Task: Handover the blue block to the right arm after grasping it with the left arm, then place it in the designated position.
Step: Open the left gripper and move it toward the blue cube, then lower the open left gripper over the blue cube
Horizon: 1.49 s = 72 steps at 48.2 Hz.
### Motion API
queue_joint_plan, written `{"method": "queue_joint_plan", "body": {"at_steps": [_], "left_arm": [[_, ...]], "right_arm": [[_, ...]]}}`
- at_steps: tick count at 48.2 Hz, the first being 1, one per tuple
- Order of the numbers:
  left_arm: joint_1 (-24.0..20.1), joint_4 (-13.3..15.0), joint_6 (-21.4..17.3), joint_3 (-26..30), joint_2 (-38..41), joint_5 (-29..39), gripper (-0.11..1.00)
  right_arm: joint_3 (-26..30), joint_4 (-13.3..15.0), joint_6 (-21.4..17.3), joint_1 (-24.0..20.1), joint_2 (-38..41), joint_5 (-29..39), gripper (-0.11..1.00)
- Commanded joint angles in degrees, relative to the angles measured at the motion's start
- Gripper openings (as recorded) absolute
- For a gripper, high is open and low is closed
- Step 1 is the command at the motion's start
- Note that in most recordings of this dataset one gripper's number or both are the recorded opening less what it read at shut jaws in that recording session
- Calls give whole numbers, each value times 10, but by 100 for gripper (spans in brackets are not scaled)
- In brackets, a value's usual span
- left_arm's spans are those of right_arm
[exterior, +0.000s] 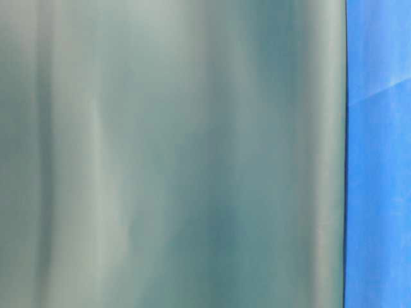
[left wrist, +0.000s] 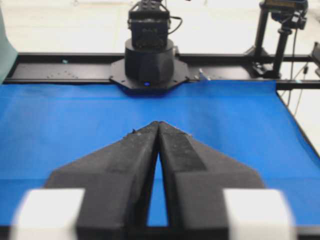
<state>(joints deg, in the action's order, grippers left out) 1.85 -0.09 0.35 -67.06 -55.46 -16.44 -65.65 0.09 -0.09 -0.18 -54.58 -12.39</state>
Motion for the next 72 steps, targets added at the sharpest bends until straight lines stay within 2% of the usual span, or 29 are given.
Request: {"method": "queue_joint_plan", "body": {"at_steps": [1, 4, 7, 12, 14, 18, 22, 35, 44, 55, 72], "left_arm": [[2, -2, 2, 5, 1, -9, 9], [2, -1, 4, 5, 0, -12, 24], [4, -2, 8, 5, 0, -12, 43], [4, -1, 14, 5, 1, -12, 75], [4, -2, 18, 5, 0, -11, 84], [4, -2, 22, 5, 0, -9, 93], [4, -2, 23, 5, 0, -7, 93], [4, -2, 24, 5, 4, -11, 93], [4, -2, 24, 12, 34, -33, 93], [4, -2, 24, 47, 114, -70, 93], [4, -2, 24, 147, 272, -128, 93]], "right_arm": [[17, -2, -2, -1, 2, -3, -1], [17, -2, -2, -2, 2, -3, 6], [18, -4, -6, -1, 2, -4, 19], [18, -5, -18, -1, 3, -3, 49], [18, -5, -22, -1, 4, -3, 61], [19, -5, -25, 0, 3, -3, 84], [19, -5, -25, 0, 3, -3, 97], [19, -5, -25, 1, 4, -3, 97], [19, -5, -25, 2, 5, -5, 97], [19, -4, -25, 3, 11, -5, 97], [21, -4, -25, 5, 13, -5, 97]]}}
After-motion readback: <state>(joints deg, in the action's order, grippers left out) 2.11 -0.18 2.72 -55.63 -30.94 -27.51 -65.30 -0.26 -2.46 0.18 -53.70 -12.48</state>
